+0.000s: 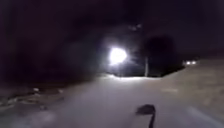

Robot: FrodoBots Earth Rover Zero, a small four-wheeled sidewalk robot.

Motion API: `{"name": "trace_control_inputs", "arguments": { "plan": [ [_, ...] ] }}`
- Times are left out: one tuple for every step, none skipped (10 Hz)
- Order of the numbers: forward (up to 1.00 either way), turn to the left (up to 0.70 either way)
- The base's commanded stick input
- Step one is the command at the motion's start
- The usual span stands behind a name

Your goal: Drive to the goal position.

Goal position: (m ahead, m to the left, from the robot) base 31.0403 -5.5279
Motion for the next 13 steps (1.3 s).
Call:
{"name": "trace_control_inputs", "arguments": {
  "plan": [
    [0.72, 0.03],
    [0.81, 0.03],
    [0.85, 0.03],
    [0.98, 0.03],
    [1.0, 0.03],
    [1.0, -0.01],
    [1.0, -0.12],
    [1.0, -0.17],
    [1.0, -0.18],
    [1.0, -0.13],
    [1.0, -0.07],
    [1.0, -0.04],
    [1.0, -0.04]
  ]
}}
